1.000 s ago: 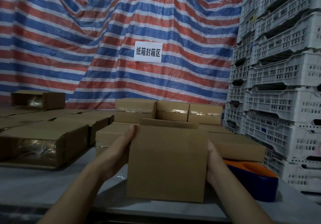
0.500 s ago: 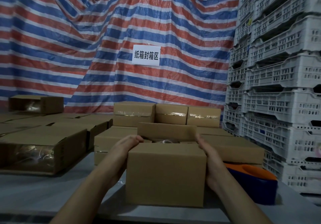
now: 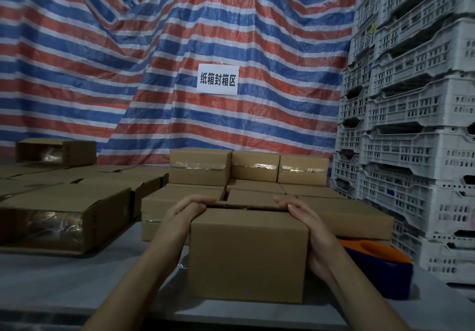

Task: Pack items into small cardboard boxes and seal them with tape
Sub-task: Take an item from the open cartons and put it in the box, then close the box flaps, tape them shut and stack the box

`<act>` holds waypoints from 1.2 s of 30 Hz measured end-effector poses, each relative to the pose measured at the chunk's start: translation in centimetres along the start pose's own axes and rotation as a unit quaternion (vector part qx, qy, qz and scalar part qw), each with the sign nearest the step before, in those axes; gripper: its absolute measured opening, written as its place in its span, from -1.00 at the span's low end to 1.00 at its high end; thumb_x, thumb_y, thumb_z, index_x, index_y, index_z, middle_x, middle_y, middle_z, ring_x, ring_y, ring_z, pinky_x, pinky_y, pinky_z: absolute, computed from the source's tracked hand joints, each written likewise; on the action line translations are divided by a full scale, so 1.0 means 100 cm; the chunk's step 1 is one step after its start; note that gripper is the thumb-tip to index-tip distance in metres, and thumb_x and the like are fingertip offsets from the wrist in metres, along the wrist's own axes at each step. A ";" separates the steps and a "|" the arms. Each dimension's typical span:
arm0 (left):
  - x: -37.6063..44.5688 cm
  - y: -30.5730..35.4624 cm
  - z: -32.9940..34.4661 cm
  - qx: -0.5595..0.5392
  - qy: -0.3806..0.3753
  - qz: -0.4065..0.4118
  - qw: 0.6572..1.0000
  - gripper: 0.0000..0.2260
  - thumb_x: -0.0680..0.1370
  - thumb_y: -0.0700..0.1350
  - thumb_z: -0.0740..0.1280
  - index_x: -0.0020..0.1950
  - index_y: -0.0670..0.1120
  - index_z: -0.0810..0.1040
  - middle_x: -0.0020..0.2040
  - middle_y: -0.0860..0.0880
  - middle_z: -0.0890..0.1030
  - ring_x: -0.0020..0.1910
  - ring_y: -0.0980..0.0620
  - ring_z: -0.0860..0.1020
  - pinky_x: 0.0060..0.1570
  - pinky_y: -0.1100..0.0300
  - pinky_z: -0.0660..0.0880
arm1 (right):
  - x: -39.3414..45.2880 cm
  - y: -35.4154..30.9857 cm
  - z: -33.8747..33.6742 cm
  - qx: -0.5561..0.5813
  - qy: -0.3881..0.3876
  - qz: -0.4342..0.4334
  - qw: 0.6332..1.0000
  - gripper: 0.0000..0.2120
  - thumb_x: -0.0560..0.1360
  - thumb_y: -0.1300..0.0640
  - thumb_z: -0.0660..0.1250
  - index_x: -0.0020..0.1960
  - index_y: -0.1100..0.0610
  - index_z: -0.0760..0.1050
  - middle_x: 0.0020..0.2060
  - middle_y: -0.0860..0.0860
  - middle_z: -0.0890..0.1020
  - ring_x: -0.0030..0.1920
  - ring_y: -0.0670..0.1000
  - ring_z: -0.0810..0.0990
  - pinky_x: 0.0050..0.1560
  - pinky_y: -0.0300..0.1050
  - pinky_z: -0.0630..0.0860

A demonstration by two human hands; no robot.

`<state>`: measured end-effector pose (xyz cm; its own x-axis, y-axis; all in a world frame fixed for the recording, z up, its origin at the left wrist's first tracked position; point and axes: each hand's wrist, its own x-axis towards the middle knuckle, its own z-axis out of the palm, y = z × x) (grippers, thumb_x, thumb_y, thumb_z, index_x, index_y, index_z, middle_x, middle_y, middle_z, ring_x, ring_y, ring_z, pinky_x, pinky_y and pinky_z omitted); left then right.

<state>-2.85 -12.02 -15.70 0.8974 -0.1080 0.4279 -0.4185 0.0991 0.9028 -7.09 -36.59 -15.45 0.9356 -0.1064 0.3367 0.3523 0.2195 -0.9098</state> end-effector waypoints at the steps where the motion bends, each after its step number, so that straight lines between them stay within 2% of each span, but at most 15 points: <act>1: 0.001 -0.001 0.000 0.009 0.005 0.002 1.000 -0.69 0.63 -0.12 0.20 -0.08 0.15 0.70 -0.09 0.11 0.68 0.02 -0.08 0.60 -0.06 0.06 0.53 | 0.000 0.001 0.001 0.000 0.006 0.006 1.000 -0.85 0.37 0.03 0.40 -0.14 0.02 0.73 0.15 0.01 0.70 0.15 0.13 0.65 0.08 0.08 0.57; 5: 0.006 0.002 0.000 0.051 0.010 0.016 0.999 -0.67 0.63 -0.15 0.21 -0.16 0.12 0.70 -0.11 0.21 0.67 0.01 0.05 0.59 -0.05 0.10 0.46 | 0.001 0.000 0.003 -0.016 0.014 0.013 1.000 -0.85 0.36 0.01 0.40 -0.21 0.04 0.71 0.07 -0.01 0.72 0.08 0.12 0.64 0.00 0.04 0.55; 9: 0.010 0.025 -0.011 0.184 -0.062 0.023 0.981 -0.70 0.63 -0.16 0.23 -0.11 0.13 0.69 -0.08 0.21 0.65 -0.09 0.31 0.56 -0.10 0.29 0.39 | 0.003 -0.001 0.003 -0.018 0.016 0.006 1.000 -0.85 0.35 0.01 0.40 -0.22 0.04 0.71 0.04 0.00 0.73 0.06 0.12 0.65 -0.01 0.02 0.57; 10: 0.012 0.035 -0.011 0.264 -0.082 0.022 0.961 -0.73 0.64 -0.14 0.22 -0.06 0.14 0.67 -0.06 0.19 0.63 -0.06 0.28 0.55 -0.06 0.28 0.41 | 0.003 -0.001 0.004 -0.021 0.016 0.002 1.000 -0.85 0.35 0.01 0.40 -0.23 0.04 0.71 0.05 0.00 0.73 0.07 0.12 0.65 0.01 0.03 0.57; 12: 0.016 0.055 -0.003 0.484 -0.101 0.064 0.867 -0.80 0.62 -0.08 0.21 0.05 0.15 0.61 0.04 0.17 0.55 0.08 0.19 0.47 0.20 0.11 0.41 | 0.004 -0.001 0.004 -0.028 0.017 -0.002 0.999 -0.85 0.35 0.01 0.40 -0.23 0.04 0.71 0.06 0.01 0.73 0.10 0.14 0.64 0.06 0.05 0.56; 13: 0.014 0.063 0.006 0.558 -0.105 0.101 0.817 -0.82 0.62 -0.03 0.20 0.11 0.15 0.57 0.07 0.16 0.52 0.15 0.15 0.43 0.31 0.04 0.33 | 0.005 0.000 0.004 -0.031 0.017 -0.001 0.999 -0.85 0.35 0.00 0.40 -0.22 0.04 0.70 0.06 0.01 0.72 0.11 0.14 0.63 0.07 0.06 0.56; 14: 0.010 0.069 0.018 0.588 -0.114 0.136 0.789 -0.80 0.62 0.03 0.18 0.18 0.14 0.53 0.11 0.13 0.52 0.21 0.10 0.41 0.32 0.02 0.26 | 0.005 0.000 0.004 -0.033 0.018 0.001 0.999 -0.85 0.35 -0.01 0.41 -0.21 0.04 0.70 0.07 0.03 0.72 0.11 0.15 0.63 0.06 0.06 0.56; 18: -0.003 0.062 0.056 0.569 -0.233 0.126 0.779 -0.49 0.60 0.33 0.01 0.52 0.20 0.23 0.49 0.07 0.35 0.41 0.05 0.34 0.26 0.12 0.31 | 0.002 -0.004 0.003 -0.045 0.017 0.015 0.999 -0.84 0.37 -0.04 0.40 -0.18 0.00 0.71 0.11 0.14 0.69 0.07 0.17 0.66 -0.08 0.02 0.57; 21: -0.003 0.054 0.056 0.607 -0.241 0.128 0.746 -0.39 0.57 0.40 -0.09 0.57 0.19 0.14 0.56 0.09 0.24 0.49 0.02 0.26 0.35 0.01 0.26 | -0.001 -0.008 0.002 -0.087 0.011 0.050 0.995 -0.82 0.42 -0.09 0.38 -0.10 -0.06 0.71 0.12 0.13 0.67 0.10 0.18 0.65 -0.10 0.00 0.58; 25: -0.001 0.052 0.053 0.587 -0.251 0.128 0.759 -0.39 0.56 0.41 -0.09 0.56 0.20 0.13 0.55 0.10 0.26 0.47 0.04 0.28 0.32 0.02 0.26 | -0.005 -0.026 -0.022 -0.225 0.042 -0.003 0.973 -0.77 0.65 -0.09 0.18 0.14 -0.17 0.60 0.12 -0.06 0.63 0.16 -0.01 0.59 0.07 -0.04 0.54; 27: -0.002 0.053 0.052 0.586 -0.251 0.134 0.759 -0.39 0.57 0.41 -0.09 0.56 0.19 0.15 0.53 0.10 0.28 0.45 0.04 0.30 0.30 0.03 0.27 | -0.011 -0.039 -0.049 -0.409 0.099 -0.099 0.902 -0.87 0.65 -0.04 0.23 0.03 -0.13 0.55 -0.02 -0.12 0.62 0.03 -0.11 0.58 -0.06 -0.19 0.47; 30: -0.003 0.054 0.052 0.583 -0.257 0.131 0.759 -0.39 0.57 0.40 -0.10 0.55 0.16 0.17 0.52 0.08 0.30 0.45 0.03 0.31 0.31 0.01 0.28 | -0.025 -0.046 -0.092 -0.665 0.138 -0.154 0.718 -0.88 0.58 -0.09 0.33 -0.07 -0.06 0.49 -0.20 -0.13 0.55 -0.22 -0.18 0.49 -0.28 -0.32 0.32; 32: -0.003 0.056 0.052 0.579 -0.261 0.129 0.761 -0.39 0.58 0.39 -0.10 0.55 0.15 0.19 0.51 0.07 0.33 0.43 0.02 0.34 0.29 0.01 0.30 | -0.035 -0.037 -0.109 -0.733 0.123 -0.090 0.663 -0.75 0.58 -0.21 0.25 -0.08 -0.04 0.48 -0.25 -0.11 0.54 -0.28 -0.16 0.48 -0.33 -0.26 0.36; 34: -0.004 0.057 0.052 0.579 -0.261 0.127 0.762 -0.39 0.58 0.39 -0.10 0.55 0.15 0.20 0.49 0.06 0.35 0.40 0.02 0.36 0.26 0.02 0.32 | -0.042 -0.023 -0.118 -0.764 0.117 -0.031 0.633 -0.57 0.60 -0.31 0.09 -0.16 -0.03 0.51 -0.33 -0.07 0.57 -0.33 -0.14 0.52 -0.38 -0.21 0.37; 36: -0.005 0.058 0.053 0.580 -0.258 0.127 0.762 -0.40 0.58 0.39 -0.09 0.54 0.15 0.20 0.48 0.06 0.36 0.40 0.02 0.37 0.25 0.02 0.32 | -0.045 -0.014 -0.120 -0.784 0.149 -0.050 0.601 -0.44 0.59 -0.35 -0.02 -0.28 -0.02 0.50 -0.41 -0.07 0.55 -0.40 -0.15 0.51 -0.45 -0.24 0.29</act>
<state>-6.48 -16.65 -10.42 0.7174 -0.6359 0.2846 -0.6806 -0.7269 0.0915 -12.05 -48.07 -18.61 0.7839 -0.2624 0.5627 -0.2657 -0.9609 -0.0779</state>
